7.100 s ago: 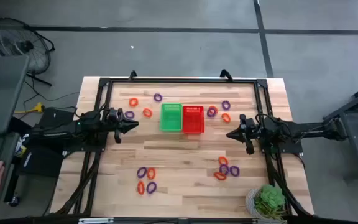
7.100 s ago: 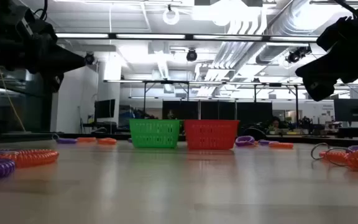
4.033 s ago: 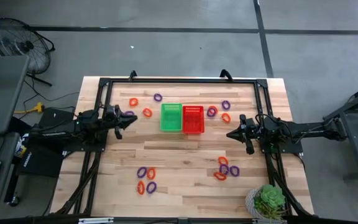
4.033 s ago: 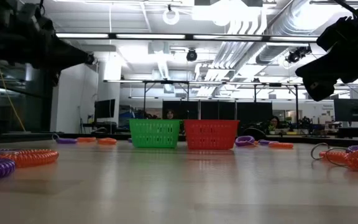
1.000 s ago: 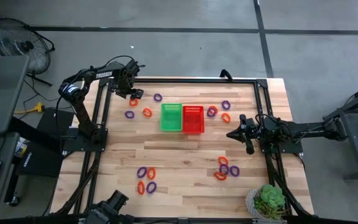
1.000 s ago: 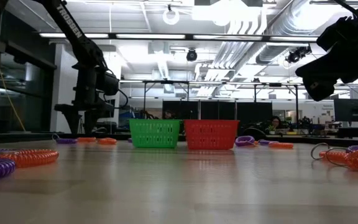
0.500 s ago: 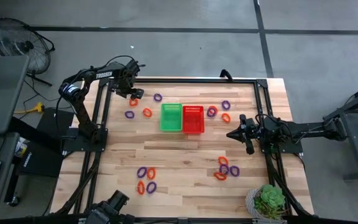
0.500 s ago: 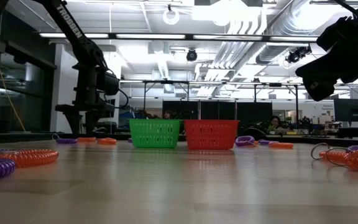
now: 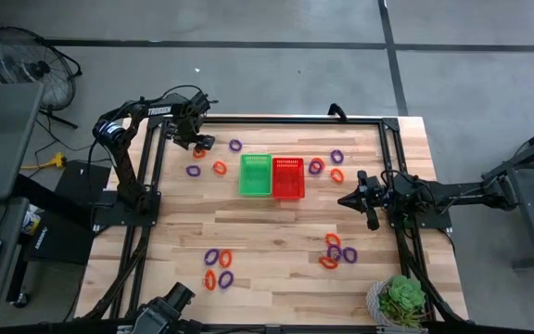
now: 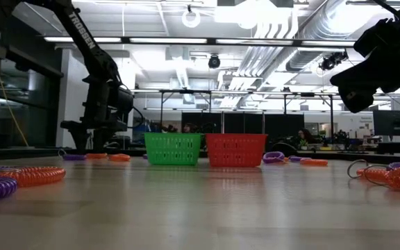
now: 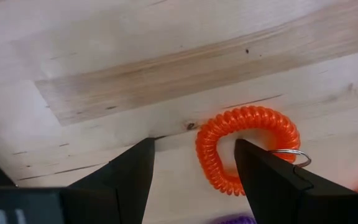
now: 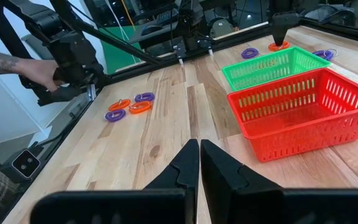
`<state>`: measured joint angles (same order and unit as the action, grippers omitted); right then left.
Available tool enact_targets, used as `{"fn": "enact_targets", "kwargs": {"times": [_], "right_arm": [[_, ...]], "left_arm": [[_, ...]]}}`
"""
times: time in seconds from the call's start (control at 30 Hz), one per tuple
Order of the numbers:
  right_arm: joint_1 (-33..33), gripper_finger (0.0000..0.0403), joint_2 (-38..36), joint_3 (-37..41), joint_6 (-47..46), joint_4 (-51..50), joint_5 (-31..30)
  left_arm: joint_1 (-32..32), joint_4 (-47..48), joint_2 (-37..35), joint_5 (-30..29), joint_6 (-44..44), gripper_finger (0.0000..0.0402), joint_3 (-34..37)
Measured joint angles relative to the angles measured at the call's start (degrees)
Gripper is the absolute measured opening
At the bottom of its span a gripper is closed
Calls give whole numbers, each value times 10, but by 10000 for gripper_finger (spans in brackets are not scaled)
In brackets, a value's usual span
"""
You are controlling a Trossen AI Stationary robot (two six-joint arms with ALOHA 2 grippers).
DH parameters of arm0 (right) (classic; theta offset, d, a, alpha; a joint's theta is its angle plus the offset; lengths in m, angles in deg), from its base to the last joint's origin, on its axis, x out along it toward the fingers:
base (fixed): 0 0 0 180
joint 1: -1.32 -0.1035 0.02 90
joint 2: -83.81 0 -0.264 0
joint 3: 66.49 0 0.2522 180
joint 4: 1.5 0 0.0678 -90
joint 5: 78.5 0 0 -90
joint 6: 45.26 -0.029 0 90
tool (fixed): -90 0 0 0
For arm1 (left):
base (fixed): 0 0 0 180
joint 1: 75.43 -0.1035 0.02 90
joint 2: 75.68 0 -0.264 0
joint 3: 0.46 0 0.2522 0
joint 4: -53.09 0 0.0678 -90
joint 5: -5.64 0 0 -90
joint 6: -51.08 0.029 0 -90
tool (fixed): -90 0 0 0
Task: Sort spring keychains
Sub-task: Put the orange spring keychain into the green bin
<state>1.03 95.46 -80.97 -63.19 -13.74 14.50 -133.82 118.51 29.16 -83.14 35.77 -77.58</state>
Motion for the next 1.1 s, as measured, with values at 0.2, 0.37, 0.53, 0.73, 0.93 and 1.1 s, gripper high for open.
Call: {"fn": "enact_targets", "kwargs": {"times": [0.2, 0.37, 0.53, 0.73, 0.93, 1.1], "right_arm": [[0, 12, 0, 0, 0, 0, 0], [0, 12, 0, 0, 0, 0, 0], [0, 12, 0, 0, 0, 0, 0], [0, 12, 0, 0, 0, 0, 0], [0, 12, 0, 0, 0, 0, 0], [0, 12, 0, 0, 0, 0, 0]], "left_arm": [[-1, 0, 1, 5, 0, 217, 0], [-1, -1, 1, 9, 0, 179, 1], [-1, -1, 2, 10, 1, 135, 1], [-1, -1, 2, 12, 2, 105, 2], [-1, 0, 2, 13, 3, 90, 2], [-1, 0, 3, 16, 3, 77, 2]]}}
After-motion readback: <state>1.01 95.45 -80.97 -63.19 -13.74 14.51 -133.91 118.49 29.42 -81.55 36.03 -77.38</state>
